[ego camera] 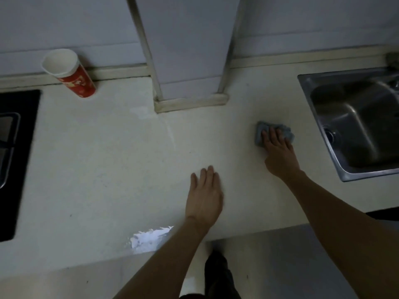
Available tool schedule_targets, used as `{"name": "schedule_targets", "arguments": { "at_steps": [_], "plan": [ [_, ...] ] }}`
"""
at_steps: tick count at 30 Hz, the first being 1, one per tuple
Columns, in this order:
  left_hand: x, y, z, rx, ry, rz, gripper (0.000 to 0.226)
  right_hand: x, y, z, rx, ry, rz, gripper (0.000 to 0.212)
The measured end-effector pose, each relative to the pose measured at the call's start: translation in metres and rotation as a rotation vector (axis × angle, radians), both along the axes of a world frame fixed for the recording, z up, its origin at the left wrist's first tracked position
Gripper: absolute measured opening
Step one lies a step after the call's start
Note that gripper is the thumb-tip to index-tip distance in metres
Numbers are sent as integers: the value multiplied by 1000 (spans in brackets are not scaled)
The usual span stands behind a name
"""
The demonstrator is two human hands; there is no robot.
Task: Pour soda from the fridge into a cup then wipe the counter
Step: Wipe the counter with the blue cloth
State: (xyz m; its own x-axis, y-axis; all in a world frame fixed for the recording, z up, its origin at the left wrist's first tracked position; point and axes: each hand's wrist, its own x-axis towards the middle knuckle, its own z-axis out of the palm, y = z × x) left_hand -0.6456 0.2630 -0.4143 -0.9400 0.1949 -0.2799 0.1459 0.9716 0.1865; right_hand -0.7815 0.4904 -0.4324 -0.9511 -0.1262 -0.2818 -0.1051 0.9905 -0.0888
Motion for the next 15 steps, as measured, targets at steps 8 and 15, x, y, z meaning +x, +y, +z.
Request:
{"name": "schedule_targets", "arguments": {
  "at_steps": [8,15],
  "plan": [
    [36,11,7,1,-37,71,50,82,62,-6,51,69,-244,78],
    [87,-72,8,-58,-13,225,47,121,-50,-9,-4,25,-629,70]
  ]
}}
